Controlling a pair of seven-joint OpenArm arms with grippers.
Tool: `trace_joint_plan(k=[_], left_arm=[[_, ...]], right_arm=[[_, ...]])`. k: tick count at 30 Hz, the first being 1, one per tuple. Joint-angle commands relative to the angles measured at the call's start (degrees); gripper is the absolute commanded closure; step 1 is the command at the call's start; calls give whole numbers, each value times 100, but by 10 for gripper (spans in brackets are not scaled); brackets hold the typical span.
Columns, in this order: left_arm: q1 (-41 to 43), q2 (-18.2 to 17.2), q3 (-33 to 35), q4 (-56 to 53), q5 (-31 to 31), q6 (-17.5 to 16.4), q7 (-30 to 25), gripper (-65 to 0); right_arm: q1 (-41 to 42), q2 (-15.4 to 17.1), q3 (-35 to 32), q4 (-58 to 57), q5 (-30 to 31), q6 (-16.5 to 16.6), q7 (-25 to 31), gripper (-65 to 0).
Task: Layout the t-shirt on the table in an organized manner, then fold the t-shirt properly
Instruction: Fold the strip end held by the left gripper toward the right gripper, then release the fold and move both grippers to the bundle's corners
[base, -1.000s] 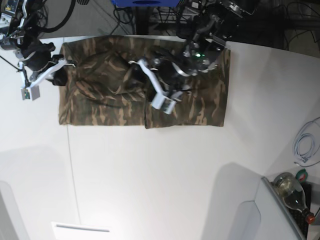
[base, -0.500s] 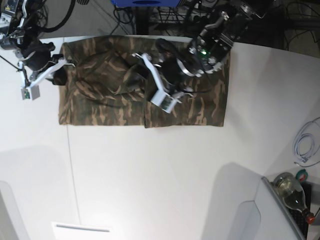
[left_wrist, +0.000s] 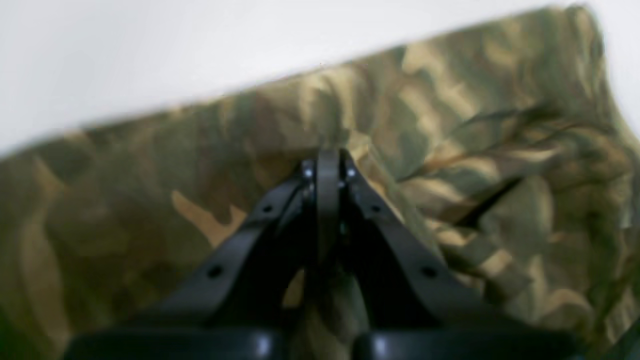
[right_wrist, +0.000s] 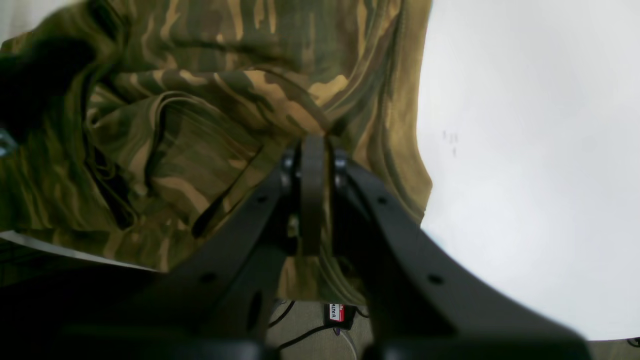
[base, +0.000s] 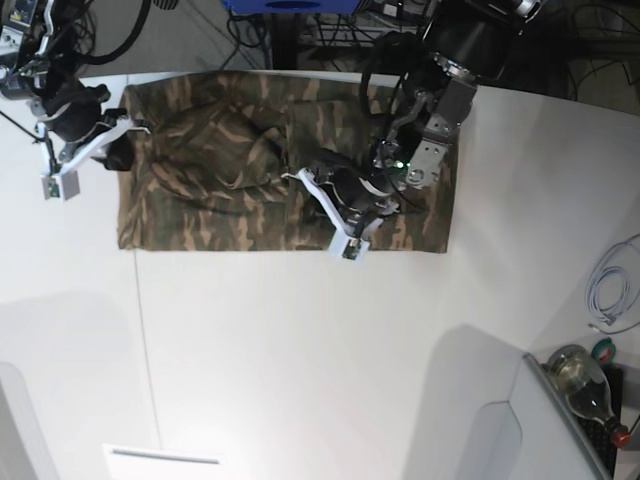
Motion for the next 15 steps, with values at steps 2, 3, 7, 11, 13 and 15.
trace_joint_plan(k=[2, 3, 7, 11, 13, 15], left_arm=[[-15, 13, -9, 198, -56, -53, -115, 0], [82, -4, -27, 374, -56, -53, -115, 0], [565, -259, -106, 1464, -56, -53, -115, 0], [1014, -488, -97, 1754, -47, -53, -133, 0], [1057, -523, -97, 1385, -47, -53, -141, 0], [1049, -523, -106, 981, -47, -53, -141, 0]], right_arm=[[5, 30, 19, 115, 78, 49, 120, -23], [5, 30, 28, 115, 78, 49, 129, -23], [14, 30, 28, 115, 78, 49, 138, -23], [23, 30, 28, 80, 78, 49, 138, -23], [23, 30, 28, 71, 78, 49, 138, -23], [32, 30, 28, 71, 78, 49, 138, -23]])
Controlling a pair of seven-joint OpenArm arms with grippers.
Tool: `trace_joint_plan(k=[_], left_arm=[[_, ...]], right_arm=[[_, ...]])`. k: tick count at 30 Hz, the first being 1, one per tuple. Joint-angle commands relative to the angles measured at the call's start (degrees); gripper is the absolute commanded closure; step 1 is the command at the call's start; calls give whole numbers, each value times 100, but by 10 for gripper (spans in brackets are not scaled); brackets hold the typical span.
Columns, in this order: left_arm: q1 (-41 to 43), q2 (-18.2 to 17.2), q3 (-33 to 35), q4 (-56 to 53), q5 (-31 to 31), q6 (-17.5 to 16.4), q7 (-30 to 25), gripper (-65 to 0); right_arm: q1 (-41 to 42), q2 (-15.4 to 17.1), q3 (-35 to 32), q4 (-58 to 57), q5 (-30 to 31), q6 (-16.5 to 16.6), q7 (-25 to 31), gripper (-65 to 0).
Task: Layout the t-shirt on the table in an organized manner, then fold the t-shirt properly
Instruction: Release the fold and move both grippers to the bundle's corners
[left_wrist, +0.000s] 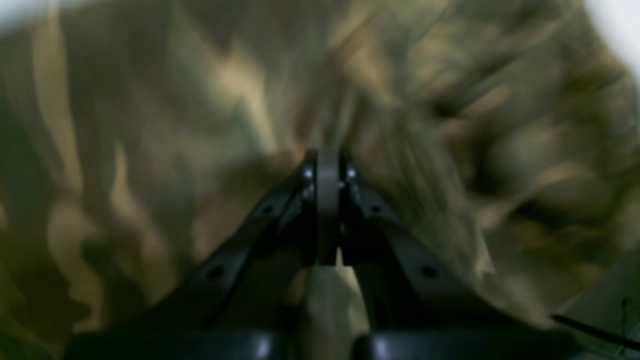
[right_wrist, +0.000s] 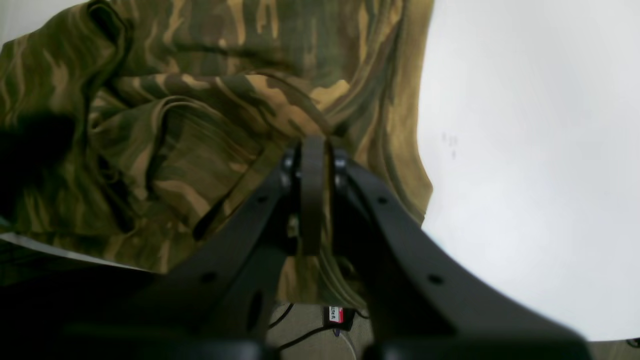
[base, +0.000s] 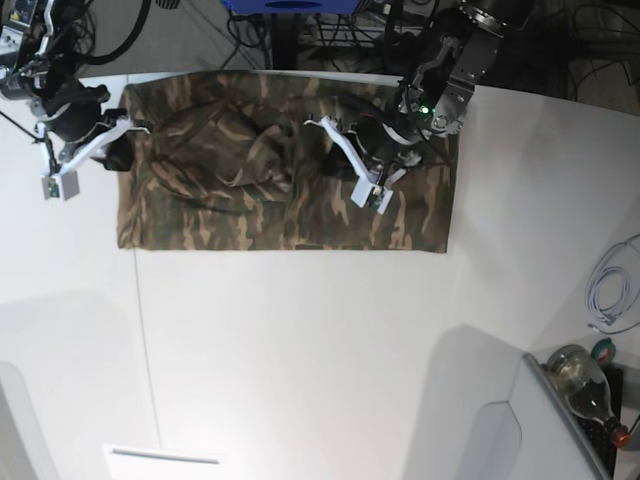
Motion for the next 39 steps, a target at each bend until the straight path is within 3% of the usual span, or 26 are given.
trace_joint_plan(k=[1, 8, 13, 16, 17, 19, 20, 22, 28, 32, 35, 39], left_arm=[[-70, 6, -12, 10, -32, -29, -47, 0], [343, -56, -29, 915, -41, -29, -47, 0], [967, -267, -741, 1706, -41, -29, -39, 0], [1345, -398, -1682, 1742, -41, -64, -47, 0], [1398, -416, -1972, 1715, -41, -73, -47, 0], [1468, -425, -2587, 1583, -32, -82, -47, 0], [1468, -469, -2842, 1495, -32, -170, -47, 0], [1433, -583, -3238, 1249, -32, -522, -47, 0], [941, -609, -4047, 177, -23, -1207, -83, 0], [765, -574, -3941, -509, 417, -1620, -1120, 0], [677, -504, -3528, -1001, 1199, -1638, -1902, 0], [536, -354, -3344, -1538, 1436, -1638, -2500, 0]], right_arm=[[29, 30, 26, 87, 91, 49, 116, -23], [47, 30, 52, 87, 91, 49, 151, -26], [293, -155, 940, -212, 118, 58, 432, -54], [583, -75, 1309, -511, 127, 436, -148, -231], [698, -67, 1388, -643, 127, 708, -306, -303], [970, -49, 1661, -1047, 127, 1587, -491, -461], [1102, -49, 1828, -1294, 118, 1697, -517, -518], [1357, -40, 2074, -1786, 91, 1697, -631, -561], [1770, 417, 2136, -3201, 109, 1697, -851, -561], [1735, 399, 1881, -3298, 109, 1697, -1115, -536], [1612, 382, 1503, -3298, 118, 1697, -1220, -488], [1577, 232, 1169, -3298, 118, 1697, -1247, -461]])
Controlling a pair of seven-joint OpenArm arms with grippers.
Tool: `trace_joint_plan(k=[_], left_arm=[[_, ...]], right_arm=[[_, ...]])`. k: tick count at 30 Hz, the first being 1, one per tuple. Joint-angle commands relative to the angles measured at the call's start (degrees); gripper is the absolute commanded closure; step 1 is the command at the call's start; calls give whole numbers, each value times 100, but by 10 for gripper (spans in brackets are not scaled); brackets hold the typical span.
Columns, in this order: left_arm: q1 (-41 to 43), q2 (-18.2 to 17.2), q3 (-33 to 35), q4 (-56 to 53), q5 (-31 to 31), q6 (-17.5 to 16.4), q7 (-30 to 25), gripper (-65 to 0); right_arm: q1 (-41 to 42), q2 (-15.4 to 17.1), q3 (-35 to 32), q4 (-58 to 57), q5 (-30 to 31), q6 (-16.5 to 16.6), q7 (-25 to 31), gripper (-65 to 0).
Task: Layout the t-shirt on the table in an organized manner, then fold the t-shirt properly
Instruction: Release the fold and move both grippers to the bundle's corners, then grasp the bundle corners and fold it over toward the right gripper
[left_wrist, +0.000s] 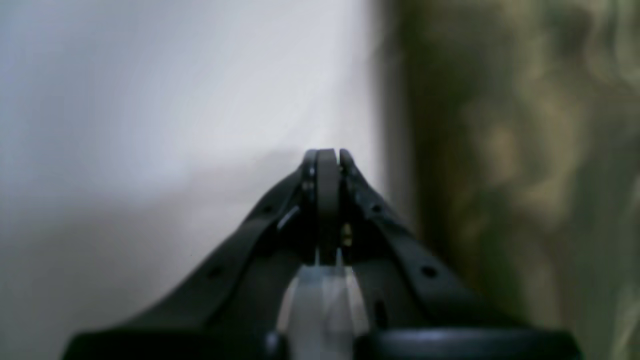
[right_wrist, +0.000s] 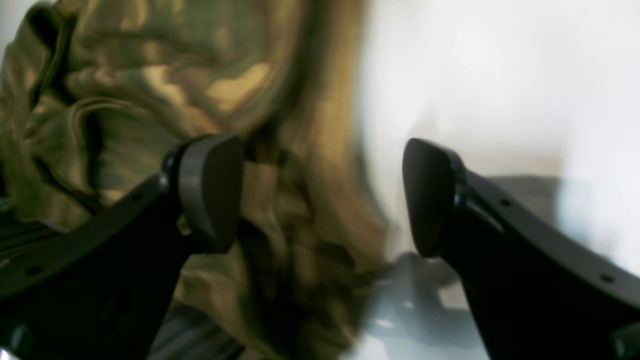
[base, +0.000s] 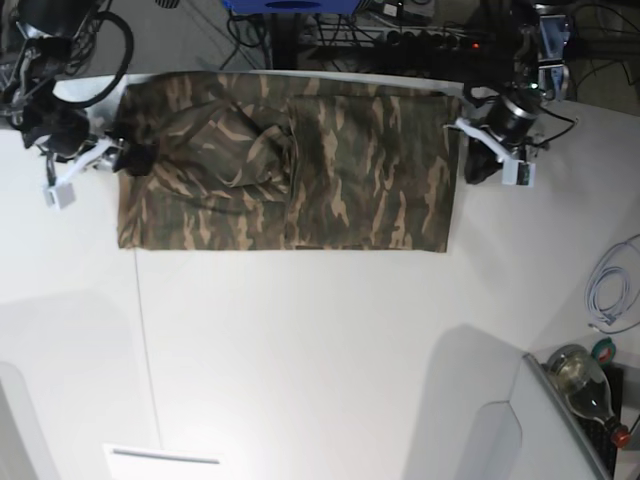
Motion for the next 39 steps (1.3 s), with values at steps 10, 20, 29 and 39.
trace_joint_plan(k=[10, 20, 29, 39], left_arm=[[-65, 64, 601, -83, 112, 25, 8, 0], [-83, 99, 1119, -83, 103, 34, 17, 0], [-241, 319, 1603, -65, 112, 34, 44, 0], [-382, 521, 2456, 304, 112, 421, 52, 0]], right_arm=[[-109, -193, -627, -30, -337, -40, -320, -459], [331, -158, -627, -83, -363, -40, -329, -113], [296, -184, -829, 1253, -372, -40, -795, -2], [-399, -201, -2456, 3187, -346, -792, -759, -2]])
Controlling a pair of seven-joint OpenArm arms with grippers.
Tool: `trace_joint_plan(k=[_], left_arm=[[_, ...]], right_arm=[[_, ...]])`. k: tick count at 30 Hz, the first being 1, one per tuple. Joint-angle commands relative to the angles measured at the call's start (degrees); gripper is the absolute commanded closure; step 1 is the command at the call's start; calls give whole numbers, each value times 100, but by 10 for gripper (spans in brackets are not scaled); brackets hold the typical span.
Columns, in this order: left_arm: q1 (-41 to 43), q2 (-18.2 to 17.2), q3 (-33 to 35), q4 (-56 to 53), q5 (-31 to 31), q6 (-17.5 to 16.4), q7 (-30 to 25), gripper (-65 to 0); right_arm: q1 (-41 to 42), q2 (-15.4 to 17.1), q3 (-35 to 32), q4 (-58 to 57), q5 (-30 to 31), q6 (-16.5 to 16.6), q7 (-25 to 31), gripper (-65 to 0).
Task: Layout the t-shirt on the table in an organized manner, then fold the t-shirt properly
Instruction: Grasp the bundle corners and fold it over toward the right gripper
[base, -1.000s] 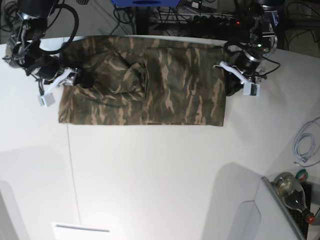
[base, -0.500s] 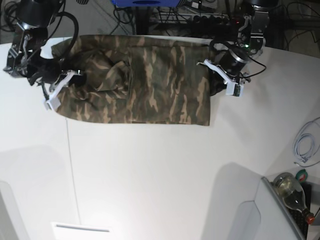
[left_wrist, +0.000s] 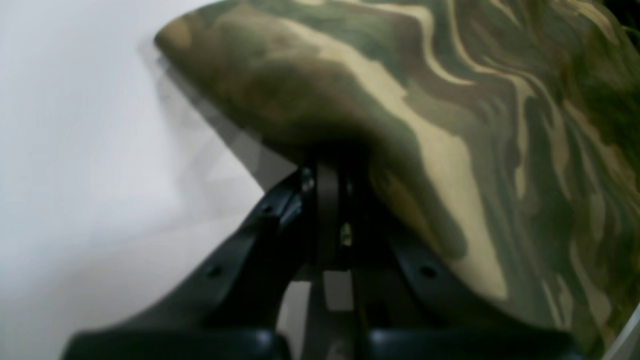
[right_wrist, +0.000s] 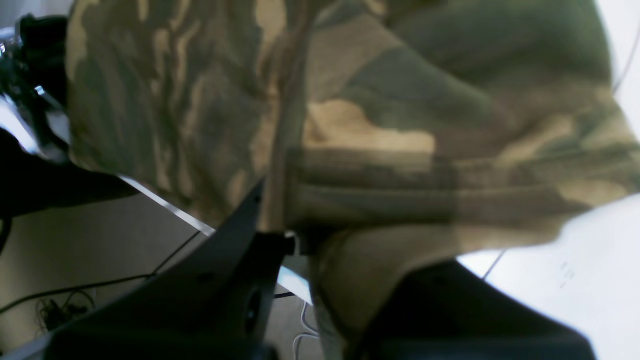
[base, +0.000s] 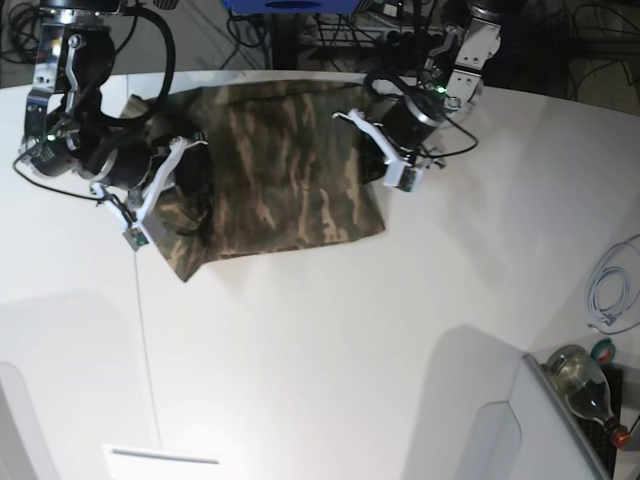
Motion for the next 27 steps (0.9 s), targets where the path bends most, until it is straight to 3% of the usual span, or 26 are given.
trace_joint_plan(k=[1, 5, 8, 12, 16, 19, 23, 27], left_arm=[[-65, 9, 139, 27, 46, -12, 109, 0], [-109, 18, 509, 44, 46, 217, 109, 0], [-162, 45, 597, 35, 20, 243, 109, 0], [-144, 45, 553, 44, 11, 243, 109, 0], [-109, 1, 544, 97, 11, 243, 109, 0], [14, -87, 526, 282, 29, 243, 109, 0], [93, -325, 526, 484, -15, 243, 118, 0], [93, -456, 517, 493, -24, 243, 118, 0]], right_arm=[[-23, 17, -135, 292, 142, -148, 130, -2], [-164, 17, -610, 775, 151, -772, 130, -2], [-164, 8, -865, 679, 151, -957, 253, -2], [-41, 26, -1208, 19, 133, -1203, 895, -2], [153, 79, -1322, -666, 115, -1264, 1185, -2], [223, 254, -1383, -763, 107, -1282, 1343, -2], [223, 589, -1480, -517, 107, -1748, 1370, -2], [223, 756, -1471, -341, 115, -1871, 1326, 0]])
